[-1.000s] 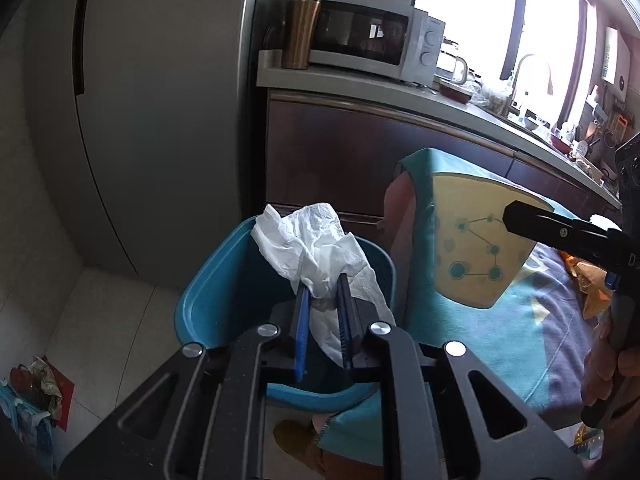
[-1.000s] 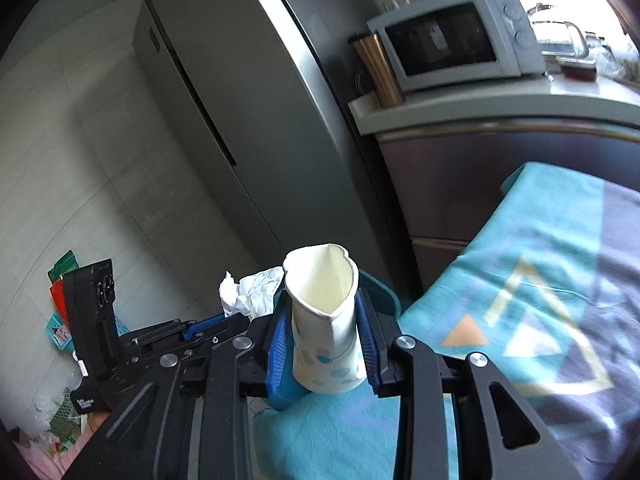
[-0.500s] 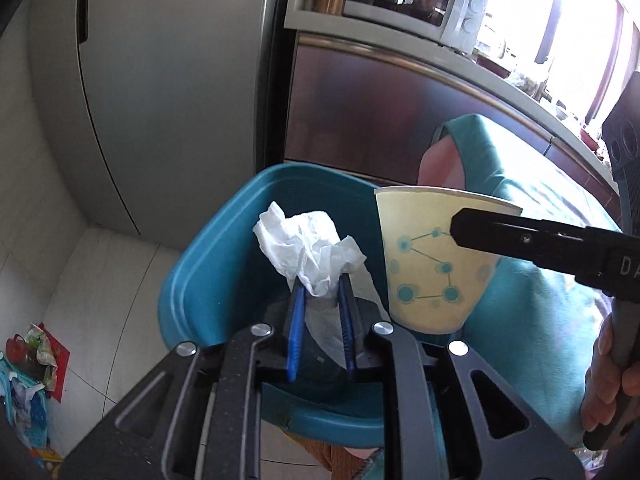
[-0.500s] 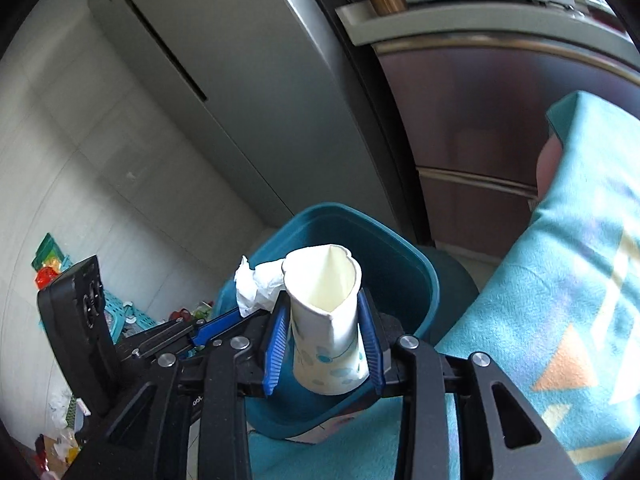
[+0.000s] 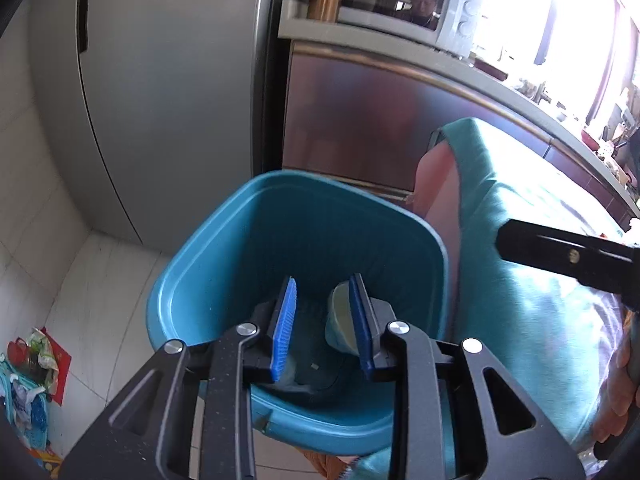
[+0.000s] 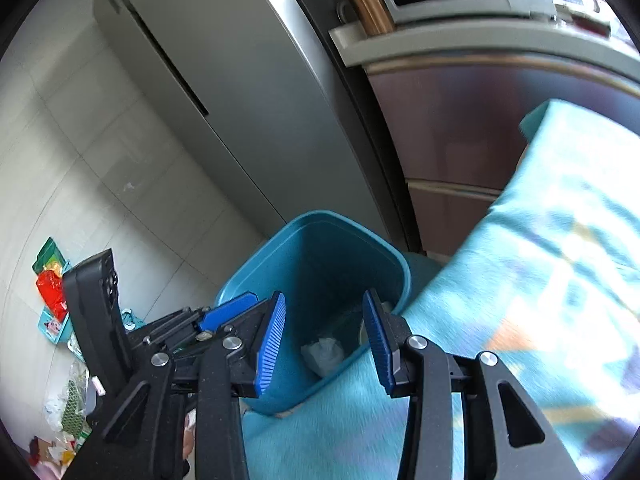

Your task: Collect trash

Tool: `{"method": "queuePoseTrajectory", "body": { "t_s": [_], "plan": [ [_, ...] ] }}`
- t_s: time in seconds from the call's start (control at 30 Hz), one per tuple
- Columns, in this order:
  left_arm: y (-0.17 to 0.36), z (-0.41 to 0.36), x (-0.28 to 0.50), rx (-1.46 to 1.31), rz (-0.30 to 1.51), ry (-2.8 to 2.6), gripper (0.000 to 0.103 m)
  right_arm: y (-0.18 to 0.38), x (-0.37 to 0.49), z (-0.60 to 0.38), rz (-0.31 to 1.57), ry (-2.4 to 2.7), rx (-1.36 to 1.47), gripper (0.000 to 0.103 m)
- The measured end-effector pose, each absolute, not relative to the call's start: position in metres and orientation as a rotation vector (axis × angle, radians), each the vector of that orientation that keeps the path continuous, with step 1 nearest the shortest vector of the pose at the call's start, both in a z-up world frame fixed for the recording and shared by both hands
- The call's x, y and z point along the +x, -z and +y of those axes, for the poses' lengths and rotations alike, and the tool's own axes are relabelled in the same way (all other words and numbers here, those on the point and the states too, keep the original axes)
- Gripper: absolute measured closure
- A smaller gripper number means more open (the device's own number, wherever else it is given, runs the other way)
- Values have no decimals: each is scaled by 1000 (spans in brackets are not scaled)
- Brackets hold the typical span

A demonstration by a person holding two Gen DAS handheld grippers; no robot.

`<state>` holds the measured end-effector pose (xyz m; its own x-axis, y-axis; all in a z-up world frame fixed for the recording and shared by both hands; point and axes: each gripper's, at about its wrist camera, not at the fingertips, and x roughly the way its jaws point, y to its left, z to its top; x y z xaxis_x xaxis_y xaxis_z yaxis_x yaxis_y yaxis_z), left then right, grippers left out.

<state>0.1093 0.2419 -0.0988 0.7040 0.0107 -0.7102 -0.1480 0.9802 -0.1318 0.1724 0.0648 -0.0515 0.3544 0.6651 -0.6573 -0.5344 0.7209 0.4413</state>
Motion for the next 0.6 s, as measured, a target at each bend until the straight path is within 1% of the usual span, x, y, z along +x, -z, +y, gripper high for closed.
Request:
{"method": "queuePoseTrajectory", "body": {
  "t_s": [0.1,0.2,0.23,0.3,0.43,0.6],
  "plan": [
    [83,229,101,-159,741,-56,73,37,154,46,863,-796,134,64],
    [66,210,90,-140,682,7,68,22,131,22,794,-798,105,60],
    [60,202,87,-137,664,34,65,16,123,13,773,-796,95,60],
    [51,186,80,-130,639,90,63,8,108,-7,733,-772,85,58],
    [37,144,73,-106,609,228,61,-2,87,-52,674,-692,96,57],
    [29,79,67,-72,601,404,53,-4,61,-117,633,-520,134,57]
  ]
}}
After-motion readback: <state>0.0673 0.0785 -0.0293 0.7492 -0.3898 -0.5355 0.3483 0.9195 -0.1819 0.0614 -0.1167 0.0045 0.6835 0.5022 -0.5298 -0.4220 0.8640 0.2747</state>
